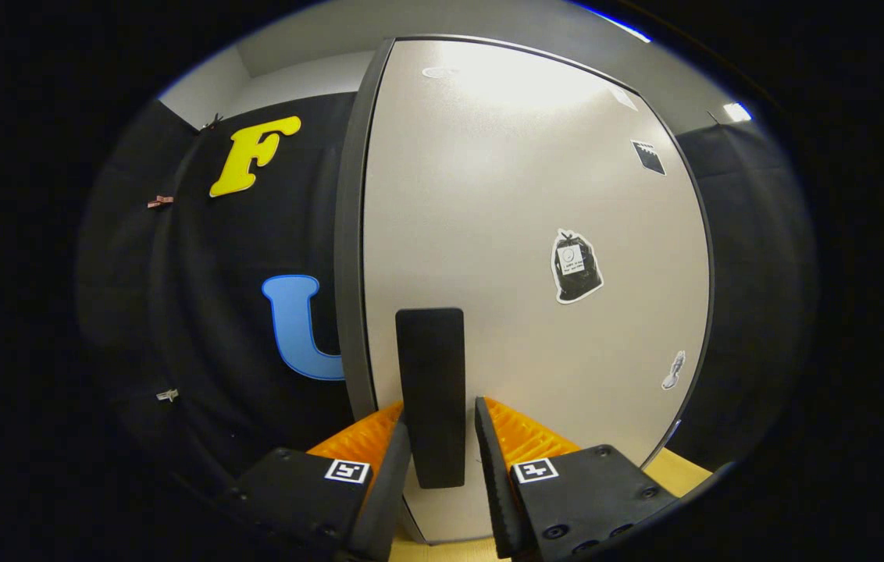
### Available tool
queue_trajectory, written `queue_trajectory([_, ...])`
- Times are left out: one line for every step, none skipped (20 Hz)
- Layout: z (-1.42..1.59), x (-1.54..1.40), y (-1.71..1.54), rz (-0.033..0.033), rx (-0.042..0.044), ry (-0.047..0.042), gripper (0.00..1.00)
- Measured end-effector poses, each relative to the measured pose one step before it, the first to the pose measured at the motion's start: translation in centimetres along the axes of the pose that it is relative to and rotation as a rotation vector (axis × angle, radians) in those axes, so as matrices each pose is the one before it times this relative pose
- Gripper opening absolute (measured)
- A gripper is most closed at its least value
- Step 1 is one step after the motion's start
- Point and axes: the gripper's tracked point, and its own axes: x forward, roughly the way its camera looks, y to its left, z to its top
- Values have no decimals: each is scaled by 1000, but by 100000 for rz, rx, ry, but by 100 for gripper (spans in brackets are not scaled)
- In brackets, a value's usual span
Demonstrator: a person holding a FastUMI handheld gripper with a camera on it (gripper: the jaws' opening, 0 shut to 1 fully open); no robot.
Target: Open the shoe cabinet door, grab the shoes and put them into the shoe cabinet, then close the shoe cabinet door.
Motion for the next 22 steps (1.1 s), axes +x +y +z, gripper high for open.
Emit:
queue_trajectory([140,-1026,-179,-769,-1009,-757,52])
queue_trajectory([-681,2205,18,-801,-876,329,35])
queue_trajectory([198,-1187,112,-16,4,21,35])
queue_trajectory([0,-86,42,502,153,319,35])
queue_trajectory([-78,-67,-25,-272,45,210,35])
queue_trajectory([35,133,35,-187,-517,-128,29])
queue_trajectory([4,-107,6,132,-286,139,29])
queue_trajectory([-64,-3,59,405,-121,417,29])
queue_trajectory([-3,-106,-79,318,-215,309,29])
queue_trajectory([32,-128,-76,320,-298,240,29])
queue_trajectory([-16,-51,85,399,56,151,29])
queue_trajectory([12,-169,9,593,263,110,29])
queue_trajectory([-5,-170,-62,626,201,35,29])
queue_trajectory([31,-186,-66,685,-46,122,29])
queue_trajectory([12,-379,-4,712,-200,-230,29])
queue_trajectory([77,-359,5,833,-342,-213,29])
queue_trajectory([28,-321,117,862,-249,-348,29])
queue_trajectory([5,-310,-14,1023,-672,452,29])
queue_trajectory([121,-411,-23,886,-173,-29,29])
queue_trajectory([119,-489,14,1054,250,239,29])
queue_trajectory([107,-485,-86,1084,595,207,29])
queue_trajectory([110,-503,-347,1023,216,373,29])
